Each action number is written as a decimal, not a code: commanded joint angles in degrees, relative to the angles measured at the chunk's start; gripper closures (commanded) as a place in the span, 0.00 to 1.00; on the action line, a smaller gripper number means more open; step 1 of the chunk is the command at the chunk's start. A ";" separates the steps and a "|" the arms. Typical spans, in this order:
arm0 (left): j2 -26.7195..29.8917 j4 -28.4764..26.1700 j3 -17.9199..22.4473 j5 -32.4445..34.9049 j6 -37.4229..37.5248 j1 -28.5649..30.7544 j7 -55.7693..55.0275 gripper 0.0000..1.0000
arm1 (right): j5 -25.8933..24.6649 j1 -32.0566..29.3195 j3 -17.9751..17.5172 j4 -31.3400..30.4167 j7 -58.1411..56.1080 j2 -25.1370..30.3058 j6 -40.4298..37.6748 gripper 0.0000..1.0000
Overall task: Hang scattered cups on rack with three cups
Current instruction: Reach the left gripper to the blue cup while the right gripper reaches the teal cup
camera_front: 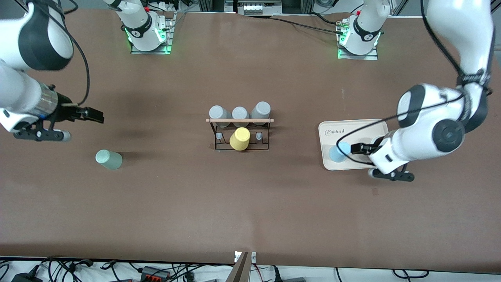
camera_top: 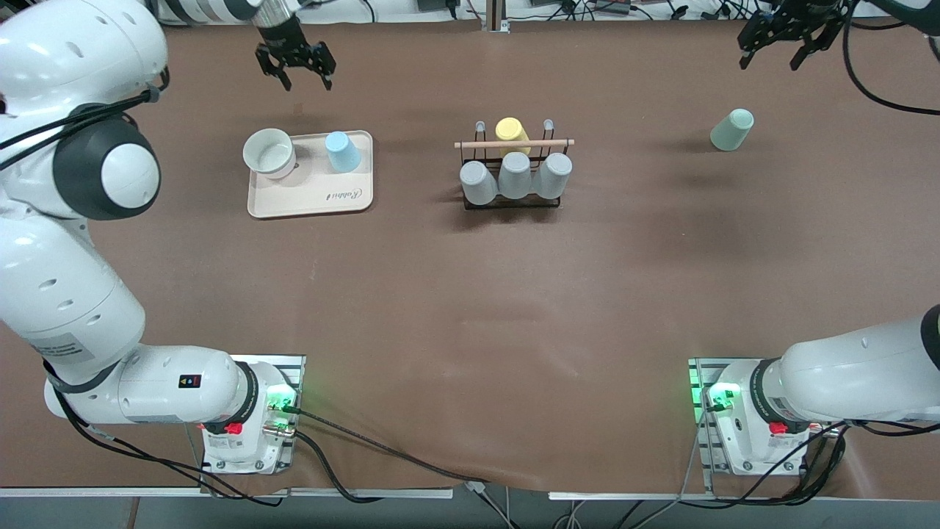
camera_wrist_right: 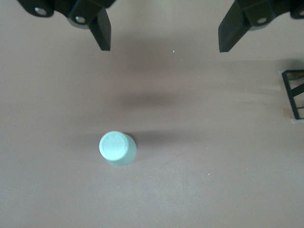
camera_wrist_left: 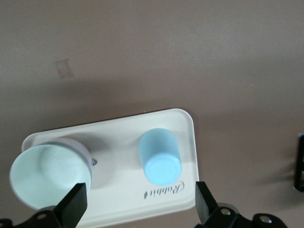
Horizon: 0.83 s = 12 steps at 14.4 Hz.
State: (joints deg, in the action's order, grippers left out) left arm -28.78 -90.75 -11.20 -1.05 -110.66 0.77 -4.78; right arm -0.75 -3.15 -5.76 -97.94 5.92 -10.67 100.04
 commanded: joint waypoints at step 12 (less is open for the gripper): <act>0.31 -15.16 -0.22 0.79 -15.20 -2.79 -4.79 0.00 | -4.52 -3.97 -0.22 -1.29 -4.59 -11.74 13.77 0.00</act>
State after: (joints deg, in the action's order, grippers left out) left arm -30.24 -103.76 -11.50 -1.01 -124.88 -0.91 -7.35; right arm -4.41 -5.91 -5.43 -98.72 3.60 -21.57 111.75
